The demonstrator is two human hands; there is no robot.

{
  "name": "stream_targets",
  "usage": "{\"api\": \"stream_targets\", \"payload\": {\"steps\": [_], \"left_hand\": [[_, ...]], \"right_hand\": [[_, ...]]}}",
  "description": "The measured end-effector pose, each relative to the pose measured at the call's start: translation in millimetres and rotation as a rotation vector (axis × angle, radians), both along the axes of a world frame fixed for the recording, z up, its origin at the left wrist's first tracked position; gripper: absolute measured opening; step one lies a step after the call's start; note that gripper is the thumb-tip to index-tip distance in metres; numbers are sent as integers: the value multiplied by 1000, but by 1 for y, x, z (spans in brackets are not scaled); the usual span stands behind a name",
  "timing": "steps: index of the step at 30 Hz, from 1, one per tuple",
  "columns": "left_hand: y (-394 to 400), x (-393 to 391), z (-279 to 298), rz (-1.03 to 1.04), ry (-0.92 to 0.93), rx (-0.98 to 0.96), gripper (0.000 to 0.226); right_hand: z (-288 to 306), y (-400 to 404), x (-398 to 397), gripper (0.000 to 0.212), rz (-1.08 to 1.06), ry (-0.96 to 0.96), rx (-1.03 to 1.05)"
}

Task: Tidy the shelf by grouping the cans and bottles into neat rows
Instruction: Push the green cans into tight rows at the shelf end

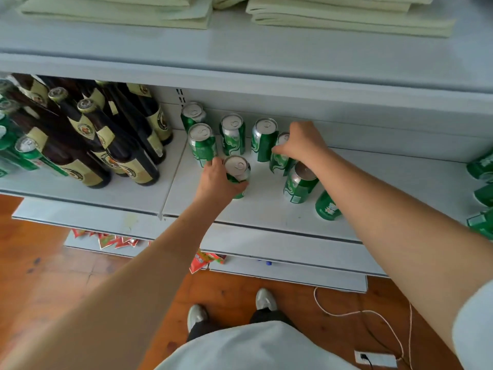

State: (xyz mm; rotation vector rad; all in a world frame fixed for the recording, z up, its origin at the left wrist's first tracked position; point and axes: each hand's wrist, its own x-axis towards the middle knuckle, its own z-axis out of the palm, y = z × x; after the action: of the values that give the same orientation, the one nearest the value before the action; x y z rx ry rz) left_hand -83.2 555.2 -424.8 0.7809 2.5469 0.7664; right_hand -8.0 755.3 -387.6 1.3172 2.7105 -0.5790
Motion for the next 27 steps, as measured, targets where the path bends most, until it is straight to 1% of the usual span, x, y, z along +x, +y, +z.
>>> {"api": "stream_targets", "payload": {"steps": [2, 4, 6, 8, 9, 10, 11, 12, 13, 14, 15, 16, 17, 19, 21, 24, 25, 27], "left_hand": [[6, 1, -3, -10, -13, 20, 69], [14, 4, -3, -39, -18, 26, 70], [21, 9, 1, -60, 37, -6, 86], [26, 21, 10, -80, 265, -10, 104], [28, 29, 16, -124, 400, 53, 105], [32, 38, 22, -198, 491, 129, 101], [35, 47, 28, -288, 518, 176, 95], [41, 54, 31, -376, 489, 174, 91], [48, 60, 31, -447, 427, 132, 91], [56, 64, 29, -490, 355, 68, 93], [64, 68, 25, -515, 287, 6, 95], [71, 71, 21, -530, 231, -35, 96], [77, 75, 18, -538, 188, -43, 92], [85, 80, 14, -514, 131, -9, 78], [87, 81, 14, -454, 142, 23, 70], [87, 79, 17, -390, 173, -12, 72], [87, 79, 18, -384, 172, -37, 74], [86, 84, 24, -395, 213, -87, 85]], "right_hand": [[-3, 18, 2, 58, -5, 26, 21], [-6, 32, 4, 63, 5, 65, 19], [-8, 40, 7, 71, 33, 103, 13], [-3, 39, 20, 82, 59, 140, 36], [2, 37, 32, 87, 67, 164, 47], [6, 34, 49, 90, 79, 188, 59], [10, 30, 70, 94, 94, 193, 66], [11, 26, 93, 99, 107, 178, 54], [11, 20, 118, 106, 115, 141, 21], [9, 15, 140, 112, 122, 90, -36], [4, 10, 159, 113, 137, 43, -99], [-1, 8, 171, 108, 154, 18, -149], [-5, 7, 178, 96, 173, 20, -176], [-14, 12, 176, 73, 184, 71, -146], [-20, 24, 164, 63, 163, 115, -79], [-31, 45, 143, 57, 92, 208, -68], [-33, 49, 137, 60, 67, 234, -80], [-34, 51, 132, 77, 44, 250, -96]]}}
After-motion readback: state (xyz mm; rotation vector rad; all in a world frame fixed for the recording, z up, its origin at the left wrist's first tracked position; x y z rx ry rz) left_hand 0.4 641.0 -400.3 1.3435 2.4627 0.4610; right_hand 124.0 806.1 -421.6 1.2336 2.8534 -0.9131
